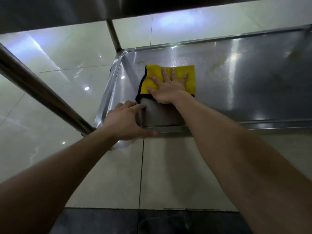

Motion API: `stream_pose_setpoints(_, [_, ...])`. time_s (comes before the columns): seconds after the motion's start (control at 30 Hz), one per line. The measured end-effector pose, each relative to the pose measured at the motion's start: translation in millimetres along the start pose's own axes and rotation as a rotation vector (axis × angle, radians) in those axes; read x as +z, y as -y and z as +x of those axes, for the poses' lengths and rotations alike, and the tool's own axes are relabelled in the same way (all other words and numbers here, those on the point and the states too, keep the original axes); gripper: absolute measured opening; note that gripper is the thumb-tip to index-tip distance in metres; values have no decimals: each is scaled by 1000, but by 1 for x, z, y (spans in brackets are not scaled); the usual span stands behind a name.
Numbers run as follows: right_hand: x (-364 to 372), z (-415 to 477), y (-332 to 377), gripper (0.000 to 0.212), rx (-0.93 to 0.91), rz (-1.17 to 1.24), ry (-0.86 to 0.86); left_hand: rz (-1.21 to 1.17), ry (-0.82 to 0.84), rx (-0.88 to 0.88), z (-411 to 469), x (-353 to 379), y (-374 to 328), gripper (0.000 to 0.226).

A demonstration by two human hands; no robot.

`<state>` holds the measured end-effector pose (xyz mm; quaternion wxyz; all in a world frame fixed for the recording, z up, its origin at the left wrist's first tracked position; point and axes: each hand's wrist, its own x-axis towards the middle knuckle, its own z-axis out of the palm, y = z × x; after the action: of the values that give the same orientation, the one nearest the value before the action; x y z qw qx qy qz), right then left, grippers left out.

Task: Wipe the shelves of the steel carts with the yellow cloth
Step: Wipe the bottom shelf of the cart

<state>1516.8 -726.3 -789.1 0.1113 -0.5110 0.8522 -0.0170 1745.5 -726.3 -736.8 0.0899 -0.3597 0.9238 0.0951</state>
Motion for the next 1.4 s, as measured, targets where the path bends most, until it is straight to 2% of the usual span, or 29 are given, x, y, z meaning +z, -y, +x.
stream_pose_setpoints(0.2, [9, -31, 17, 72, -80, -5, -23, -13, -33, 11, -1, -2, -3, 136])
stream_pose_setpoints(0.4, [26, -113, -32, 67, -84, -6, -37, 22, 19, 25, -5, -6, -6, 128])
stream_pose_setpoints(0.53, [-8, -157, -76, 72, 19, -76, 133, 45, 51, 26, -9, -12, -12, 129])
stream_pose_setpoints(0.7, [-59, -182, -112, 70, -207, -251, 217, 79, 62, 31, -2, -24, -30, 129])
stream_pose_setpoints(0.8, [-55, -187, -132, 66, -156, -228, 146, -13, 101, 45, 1, -31, -50, 130])
stream_pose_setpoints(0.9, [-25, -171, -117, 65, -121, -88, 44, -28, 120, 70, 1, -27, -68, 123])
stream_pose_setpoints(1.0, [-3, -154, -104, 66, -91, 5, 43, -46, 106, 100, 7, -22, -83, 118])
stream_pose_setpoints(1.2, [-7, -156, -170, 72, -93, 40, 29, -176, 91, 95, 24, -23, -128, 146])
stream_pose_setpoints(1.4, [-23, -182, -298, 73, 204, 73, 35, -169, 76, 113, 46, -17, -179, 171])
